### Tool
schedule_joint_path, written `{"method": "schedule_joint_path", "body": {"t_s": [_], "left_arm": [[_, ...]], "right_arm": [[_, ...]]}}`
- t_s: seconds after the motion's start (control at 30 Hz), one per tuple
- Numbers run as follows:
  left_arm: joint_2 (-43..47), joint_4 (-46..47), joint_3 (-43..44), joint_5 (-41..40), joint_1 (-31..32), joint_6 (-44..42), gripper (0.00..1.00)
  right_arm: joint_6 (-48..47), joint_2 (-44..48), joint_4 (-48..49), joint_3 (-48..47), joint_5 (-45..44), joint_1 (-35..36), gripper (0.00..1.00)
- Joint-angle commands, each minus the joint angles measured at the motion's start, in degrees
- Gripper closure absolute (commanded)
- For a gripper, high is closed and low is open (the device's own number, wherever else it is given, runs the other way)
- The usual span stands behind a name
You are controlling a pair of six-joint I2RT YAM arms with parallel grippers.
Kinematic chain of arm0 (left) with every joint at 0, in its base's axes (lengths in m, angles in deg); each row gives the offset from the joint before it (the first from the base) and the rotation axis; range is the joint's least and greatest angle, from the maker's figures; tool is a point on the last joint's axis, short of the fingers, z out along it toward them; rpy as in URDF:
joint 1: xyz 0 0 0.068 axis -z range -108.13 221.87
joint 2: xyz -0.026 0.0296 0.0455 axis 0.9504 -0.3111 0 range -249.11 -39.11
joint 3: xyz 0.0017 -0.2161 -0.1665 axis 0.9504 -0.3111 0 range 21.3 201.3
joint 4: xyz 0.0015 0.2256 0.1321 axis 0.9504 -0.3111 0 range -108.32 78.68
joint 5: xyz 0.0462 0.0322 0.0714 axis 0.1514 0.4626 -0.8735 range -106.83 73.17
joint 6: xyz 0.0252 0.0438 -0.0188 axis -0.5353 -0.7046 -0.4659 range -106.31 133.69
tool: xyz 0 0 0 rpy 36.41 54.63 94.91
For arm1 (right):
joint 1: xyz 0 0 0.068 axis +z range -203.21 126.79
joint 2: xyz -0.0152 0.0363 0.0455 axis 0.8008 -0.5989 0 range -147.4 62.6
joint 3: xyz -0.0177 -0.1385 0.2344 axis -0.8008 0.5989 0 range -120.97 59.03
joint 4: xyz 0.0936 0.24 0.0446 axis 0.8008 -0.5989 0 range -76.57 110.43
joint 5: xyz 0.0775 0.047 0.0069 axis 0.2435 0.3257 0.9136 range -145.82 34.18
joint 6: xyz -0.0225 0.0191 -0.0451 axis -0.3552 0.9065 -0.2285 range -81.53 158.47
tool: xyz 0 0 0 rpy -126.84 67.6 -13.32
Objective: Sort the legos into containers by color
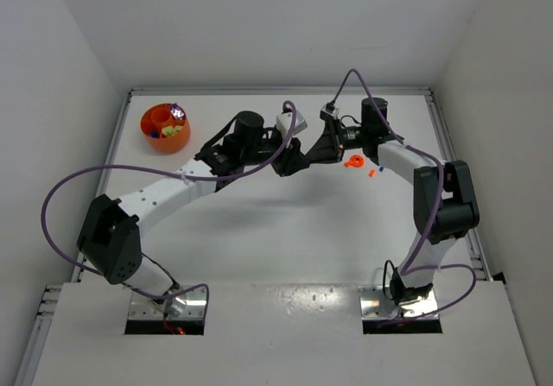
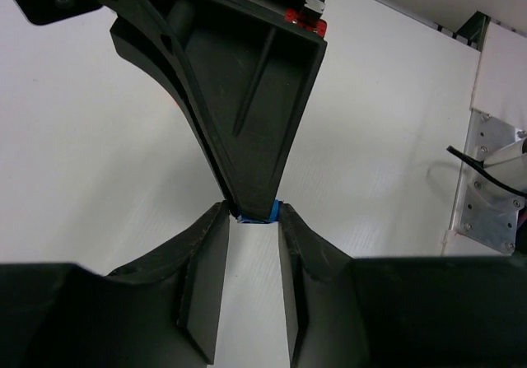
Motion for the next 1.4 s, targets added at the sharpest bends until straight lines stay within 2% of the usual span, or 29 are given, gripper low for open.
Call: {"method": "schedule_joint_path", "body": {"t_s": [0.0,0.43,0.6,0.63,0.73,0.87,1.03,1.1,1.13,1.17,1.23,1.37], "left_arm": [[-0.16,0.99,2.11,0.55,0.81,-1.36,0.65],[-0.16,0.99,2.11,0.55,0.81,-1.37,0.92],[0.89,-0.15,1.50,0.55,0.81,-2.51,0.99],[0.89,-0.67,1.49,0.55,0.81,-2.51,0.99],[2.03,-1.20,0.27,0.55,0.81,-3.82,1.00],[3.27,-3.74,-0.79,0.55,0.20,-5.15,1.00],[6.78,-8.31,-1.93,0.38,-5.77,-4.63,1.00],[7.65,-11.30,-1.93,1.51,-9.02,-3.05,1.00],[8.44,-12.62,-1.33,2.04,-12.51,-3.04,1.00],[8.45,-14.20,-0.62,2.05,-14.03,-3.04,1.00],[9.07,-19.47,1.57,0.90,-19.72,-3.04,1.00],[9.68,-25.37,3.95,0.20,-29.84,-5.58,1.00]], "right_arm": [[0.15,1.99,1.44,-1.07,1.88,0.53,0.93],[0.15,2.52,1.44,-0.54,1.88,0.53,0.93],[-0.37,1.99,1.44,-0.54,1.88,0.00,0.72],[-0.37,1.39,1.44,-0.54,1.88,0.00,0.64],[-0.37,1.38,1.44,-1.85,1.88,-0.62,0.56],[-0.90,1.38,1.44,-2.91,1.88,-1.94,0.52],[-5.81,0.85,-0.92,-3.97,-1.27,-7.10,0.51],[-13.77,0.85,-9.66,-5.63,-7.32,-9.31,0.51],[-20.78,0.85,-27.21,-10.08,-10.48,-11.32,0.50],[-35.99,0.85,-36.26,-13.08,-19.91,-11.95,0.50],[-49.00,1.46,-51.30,-20.74,-34.33,-11.95,0.50],[-53.37,5.33,-53.49,-21.28,-44.16,-11.96,0.50]]}}
